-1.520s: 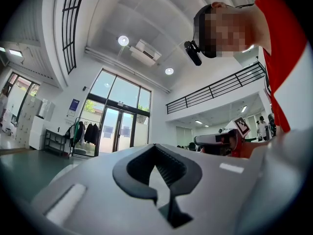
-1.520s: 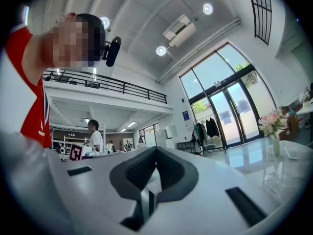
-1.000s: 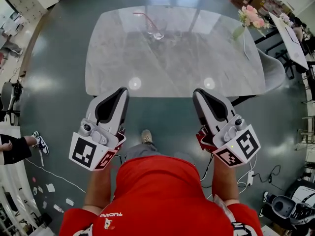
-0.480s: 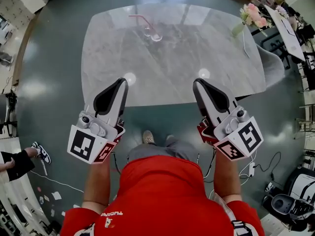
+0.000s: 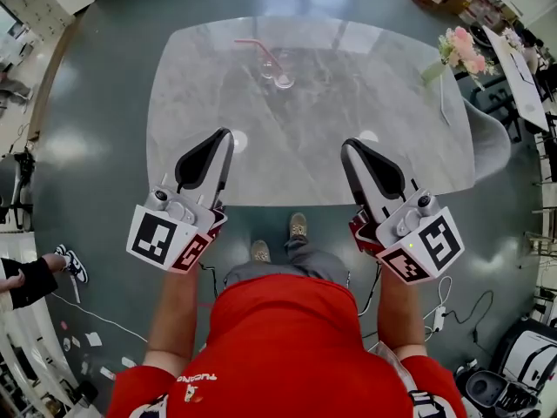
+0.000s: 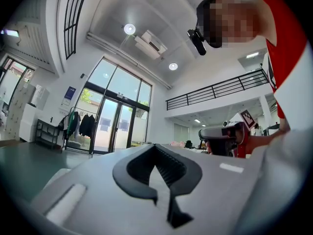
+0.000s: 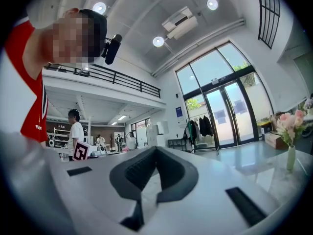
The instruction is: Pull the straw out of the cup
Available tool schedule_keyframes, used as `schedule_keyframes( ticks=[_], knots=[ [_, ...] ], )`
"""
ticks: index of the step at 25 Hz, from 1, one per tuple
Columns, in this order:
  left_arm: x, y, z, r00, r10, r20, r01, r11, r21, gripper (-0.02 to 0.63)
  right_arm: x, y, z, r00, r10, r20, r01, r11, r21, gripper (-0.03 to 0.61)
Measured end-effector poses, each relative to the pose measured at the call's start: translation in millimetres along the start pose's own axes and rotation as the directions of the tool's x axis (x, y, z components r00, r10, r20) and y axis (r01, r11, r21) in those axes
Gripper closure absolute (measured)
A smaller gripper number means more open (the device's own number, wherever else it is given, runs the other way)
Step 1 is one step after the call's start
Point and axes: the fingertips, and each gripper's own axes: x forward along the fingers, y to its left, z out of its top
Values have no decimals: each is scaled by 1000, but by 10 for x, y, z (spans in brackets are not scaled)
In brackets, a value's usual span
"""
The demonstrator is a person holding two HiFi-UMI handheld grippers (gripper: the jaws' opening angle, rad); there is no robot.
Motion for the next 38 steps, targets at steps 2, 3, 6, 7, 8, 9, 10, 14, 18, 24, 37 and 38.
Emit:
schedule_keyframes(
  ticks=[2, 3, 6, 7, 8, 9, 10, 14, 18, 24, 37, 38],
  knots=[
    [137, 48, -55, 1000, 23, -11, -23, 1000, 1, 609, 50, -152, -6, 1000, 19, -1, -19, 1000, 4, 578],
    [207, 69, -80, 999, 35, -16, -35, 999, 2, 609, 75, -234, -4, 1000, 29, -1, -29, 1000, 6, 577],
    [421, 146, -153, 997, 70, -31, -70, 997, 12, 609, 155, -480, 18, 998, 57, 5, -57, 998, 13, 578],
    [488, 175, -181, 996, 84, -35, -83, 996, 13, 609, 180, -554, 28, 998, 68, 7, -68, 998, 14, 577],
    [554, 203, -209, 995, 97, -38, -97, 995, 12, 608, 202, -623, 38, 997, 79, 10, -79, 997, 15, 577],
    [619, 230, -238, 993, 111, -41, -110, 994, 10, 607, 220, -689, 48, 996, 90, 12, -90, 996, 15, 577],
    [682, 257, -268, 991, 124, -43, -124, 992, 7, 608, 233, -751, 56, 995, 102, 12, -102, 995, 16, 577],
    [891, 344, -365, 983, 177, -49, -177, 984, 6, 607, 253, -935, 56, 989, 146, 5, -146, 989, 17, 577],
    [1065, 414, -446, 977, 203, -61, -203, 979, 3, 607, 279, -1089, 62, 986, 167, 5, -167, 986, 24, 578],
    [1302, 605, -686, 974, 191, -124, -193, 981, -7, 600, 314, -1230, 89, 990, 144, 4, -144, 989, 31, 578],
    [1766, 1251, -1487, 939, 164, -301, -209, 970, -123, 452, 405, -1395, 21, 999, 29, -33, -29, 999, 19, 577],
    [1800, 1300, -1545, 936, 162, -311, -213, 968, -136, 445, 409, -1402, 12, 999, 20, -36, -20, 1000, 16, 577]
  ],
)
